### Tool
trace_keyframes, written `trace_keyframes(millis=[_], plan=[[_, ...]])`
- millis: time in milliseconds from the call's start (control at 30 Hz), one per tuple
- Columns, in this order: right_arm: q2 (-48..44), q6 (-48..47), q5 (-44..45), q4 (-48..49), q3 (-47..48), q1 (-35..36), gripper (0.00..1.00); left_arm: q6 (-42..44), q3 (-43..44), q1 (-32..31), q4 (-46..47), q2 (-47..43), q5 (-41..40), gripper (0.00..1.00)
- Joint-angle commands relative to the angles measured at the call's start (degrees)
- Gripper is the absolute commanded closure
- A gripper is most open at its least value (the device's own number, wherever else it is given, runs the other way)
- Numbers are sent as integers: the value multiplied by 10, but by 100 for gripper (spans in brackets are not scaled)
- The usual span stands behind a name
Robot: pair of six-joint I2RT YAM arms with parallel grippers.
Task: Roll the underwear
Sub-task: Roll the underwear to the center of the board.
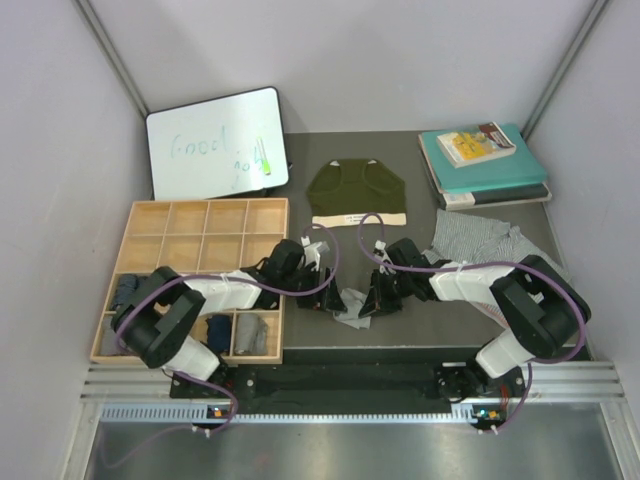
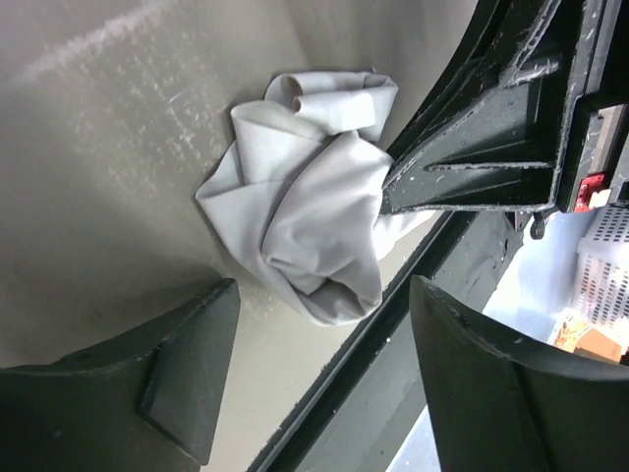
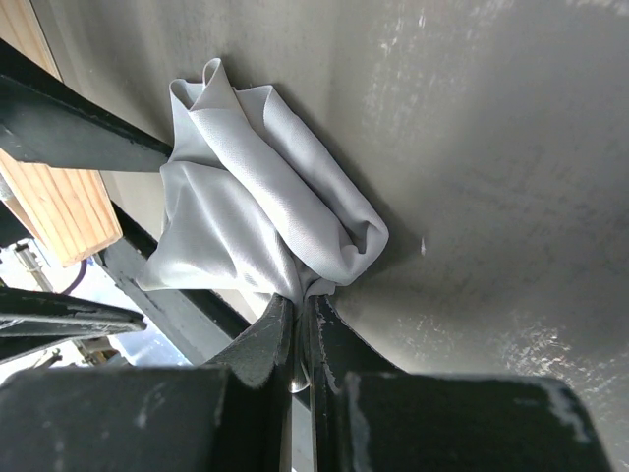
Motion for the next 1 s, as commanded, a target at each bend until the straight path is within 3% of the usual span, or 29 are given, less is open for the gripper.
trace_keyframes(millis=[0,167,567,667,733,800,833,867,967], plan=[[20,-11,73,-32,-13,8,100,3,-4,-2,35,27,2,28],[20,-10,69,-32,-15,8,100,14,0,-3,19,40,-29,43],[19,-11,68,-32,-15,8,100,25,4,-3,48,65,-25,60],[11,-16,74,-48,-13,8,100,28,11,-4,48,80,-31,74],[4,-27,81,-64,-3,6,100,31,16,-4,43,87,-32,90],[-14,-39,88,-99,11,2,94,36,23,-4,31,96,-35,100],[-23,-44,92,-111,15,-4,90,39,27,-4,25,98,-34,100],[-31,-50,101,-139,21,-6,79,46,33,-3,11,98,-36,100],[-70,-84,117,-190,46,-22,63,60,45,-3,-8,97,-36,100]])
